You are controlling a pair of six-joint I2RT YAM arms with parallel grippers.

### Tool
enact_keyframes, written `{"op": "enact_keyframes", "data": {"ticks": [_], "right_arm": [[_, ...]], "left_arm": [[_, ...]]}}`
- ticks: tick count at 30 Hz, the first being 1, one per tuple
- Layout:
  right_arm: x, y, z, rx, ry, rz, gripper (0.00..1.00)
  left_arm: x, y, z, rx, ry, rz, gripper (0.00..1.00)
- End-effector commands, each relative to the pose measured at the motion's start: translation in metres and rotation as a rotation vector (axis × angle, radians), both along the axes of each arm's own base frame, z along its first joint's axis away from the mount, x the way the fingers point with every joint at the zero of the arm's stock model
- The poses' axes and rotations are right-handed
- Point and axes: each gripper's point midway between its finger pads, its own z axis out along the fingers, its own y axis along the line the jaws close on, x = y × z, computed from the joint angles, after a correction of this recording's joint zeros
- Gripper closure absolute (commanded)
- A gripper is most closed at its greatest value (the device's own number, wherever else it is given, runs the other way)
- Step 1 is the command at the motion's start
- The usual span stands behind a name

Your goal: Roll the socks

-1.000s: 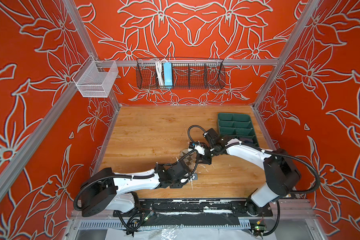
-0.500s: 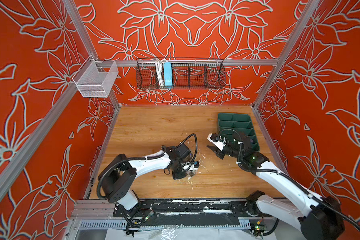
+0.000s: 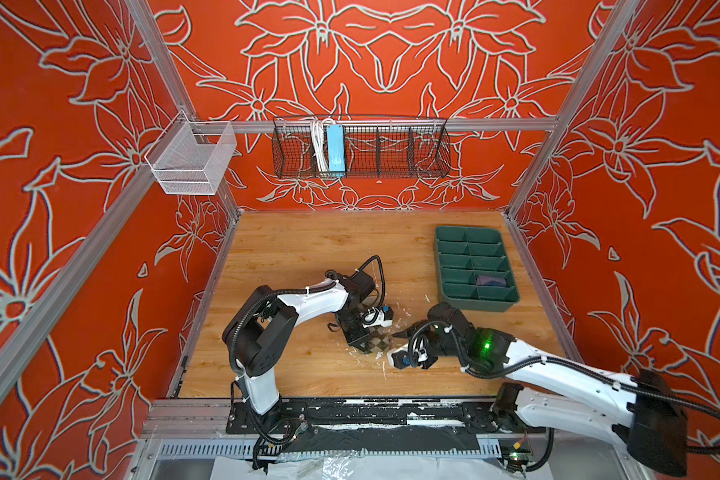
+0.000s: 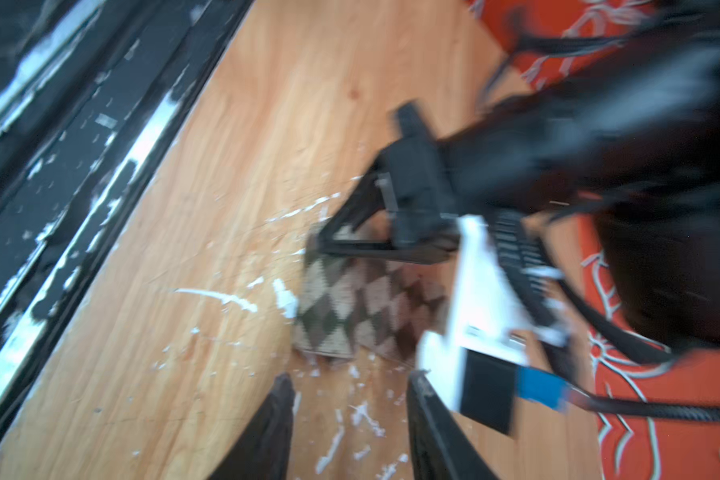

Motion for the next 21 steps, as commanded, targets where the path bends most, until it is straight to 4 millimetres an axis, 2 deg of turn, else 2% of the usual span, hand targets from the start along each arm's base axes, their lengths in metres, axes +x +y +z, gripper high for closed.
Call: {"op": "enact_keyframes", "data": {"ticks": [1,5,11,15,21], "right_arm": [[0.006,0.015,-0.009,0.009,-0.059,0.005,0.47],[0.02,0.029,-0.026,0.003,-0.064,-0.041,0.41],[0.055,0.045,-0.038,0.01,-0.14,-0.153,0.42],[0.058,0.048,-0.057,-0.045,-0.117,-0.151,0.5],[0.045,0.044,-0.071,-0.106,-0.035,-0.125,0.73]], "left_arm": [[-0.004,0.003,-0.004,0.023,0.052,0.006,0.96],[-0.003,0.002,-0.003,0.021,0.056,0.009,0.95],[-0.002,0.002,-0.002,0.024,0.06,0.008,0.95],[-0.001,0.0,0.0,0.018,0.054,0.007,0.95],[0.008,-0.001,0.008,0.007,-0.007,0.008,0.91]]}}
